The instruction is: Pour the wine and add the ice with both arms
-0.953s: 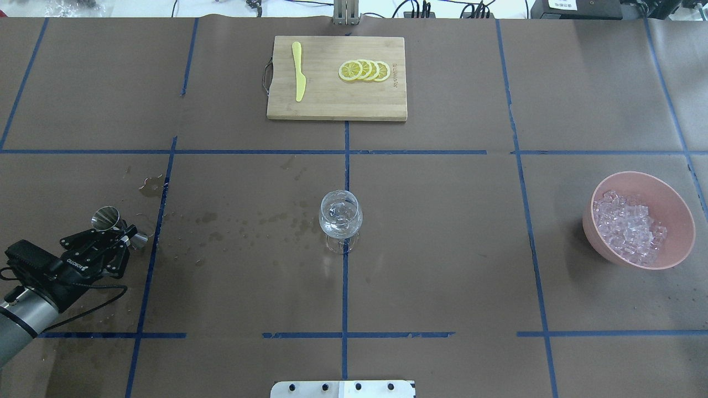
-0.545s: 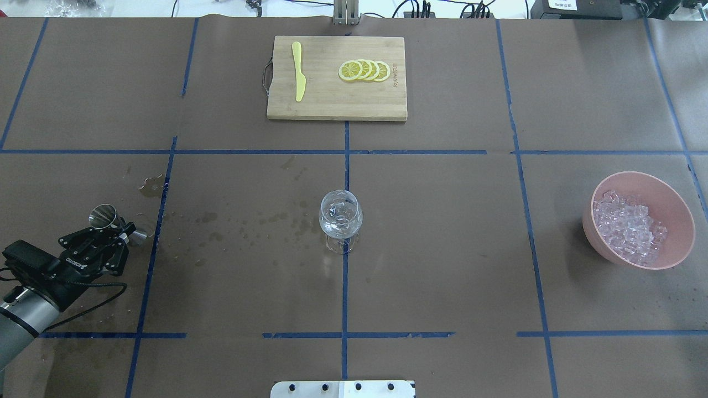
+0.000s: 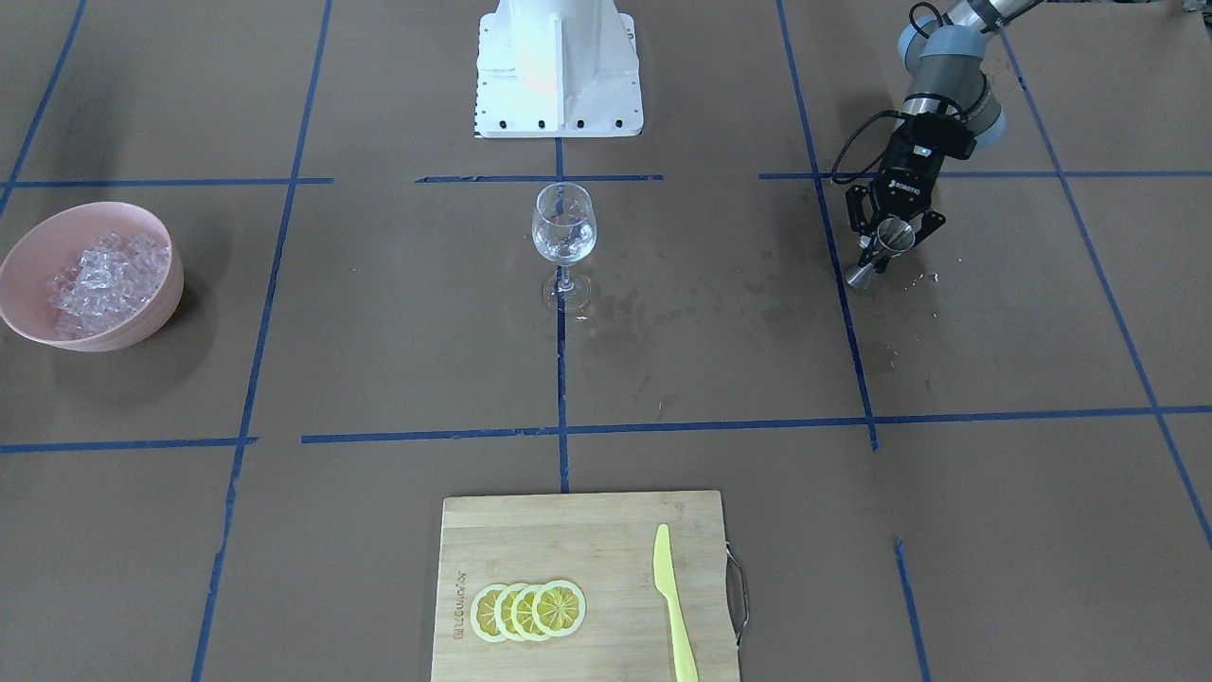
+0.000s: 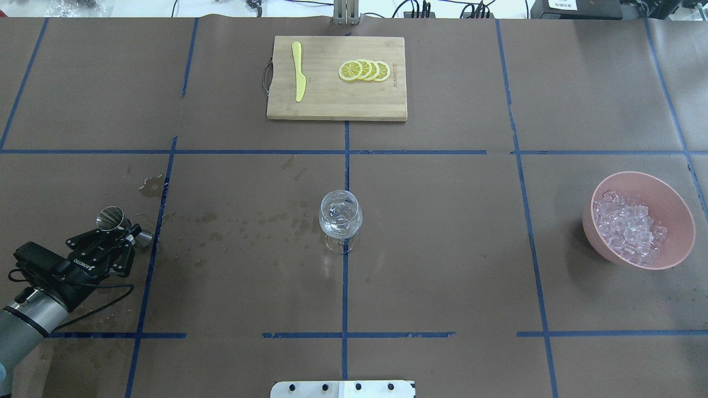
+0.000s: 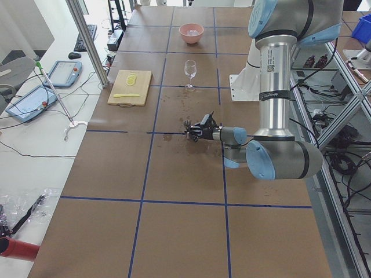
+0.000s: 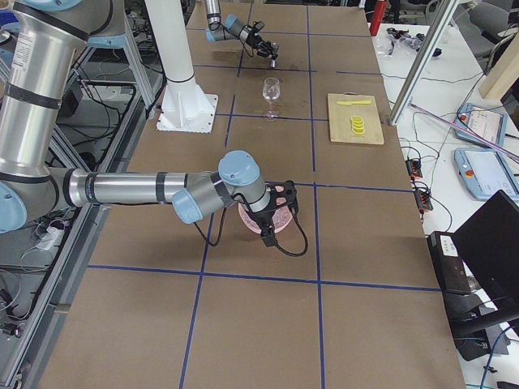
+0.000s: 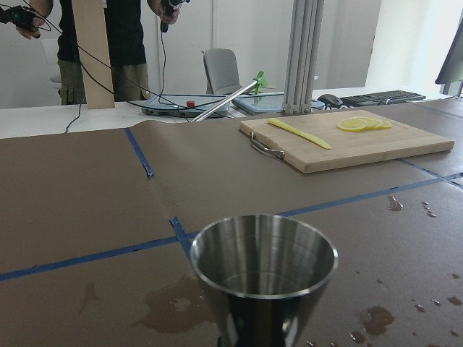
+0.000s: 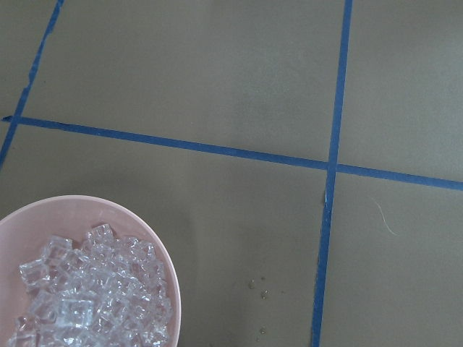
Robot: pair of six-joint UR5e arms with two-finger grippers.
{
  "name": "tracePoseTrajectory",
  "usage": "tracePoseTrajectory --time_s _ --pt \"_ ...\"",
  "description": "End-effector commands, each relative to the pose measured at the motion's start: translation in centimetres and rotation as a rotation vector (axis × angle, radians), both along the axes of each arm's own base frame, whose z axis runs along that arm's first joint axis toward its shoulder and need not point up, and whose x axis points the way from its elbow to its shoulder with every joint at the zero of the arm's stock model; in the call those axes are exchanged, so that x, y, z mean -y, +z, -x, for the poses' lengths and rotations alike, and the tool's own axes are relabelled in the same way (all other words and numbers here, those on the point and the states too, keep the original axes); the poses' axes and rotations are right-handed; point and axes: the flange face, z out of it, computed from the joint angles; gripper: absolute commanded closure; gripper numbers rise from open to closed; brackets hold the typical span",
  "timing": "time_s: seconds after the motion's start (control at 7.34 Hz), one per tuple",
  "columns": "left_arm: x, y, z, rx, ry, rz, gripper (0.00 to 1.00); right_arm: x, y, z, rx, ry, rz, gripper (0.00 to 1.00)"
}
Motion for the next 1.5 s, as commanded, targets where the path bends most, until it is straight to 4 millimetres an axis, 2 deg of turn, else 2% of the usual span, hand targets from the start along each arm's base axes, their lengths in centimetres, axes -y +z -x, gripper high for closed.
tracePoseTrajectory --time_s 0.0,0.54,0.95,1.36 --pt "0.05 0.27 -0.27 0.006 0.000 0.000 1.00 0.00 0.00 0.00 0.000 0.000 0.000 0.00" --pt "0.04 0.48 -0.29 0.013 0.001 0.000 1.00 0.00 0.00 0.00 0.000 0.000 0.000 0.00" --pt "-0.02 0.55 -0.35 0.015 0.004 0.000 0.86 0.06 0.02 0.01 0.000 0.000 0.000 0.00" --pt "-0.02 0.55 -0.34 0.015 0.003 0.000 0.84 0.06 0.02 0.01 0.000 0.000 0.000 0.00"
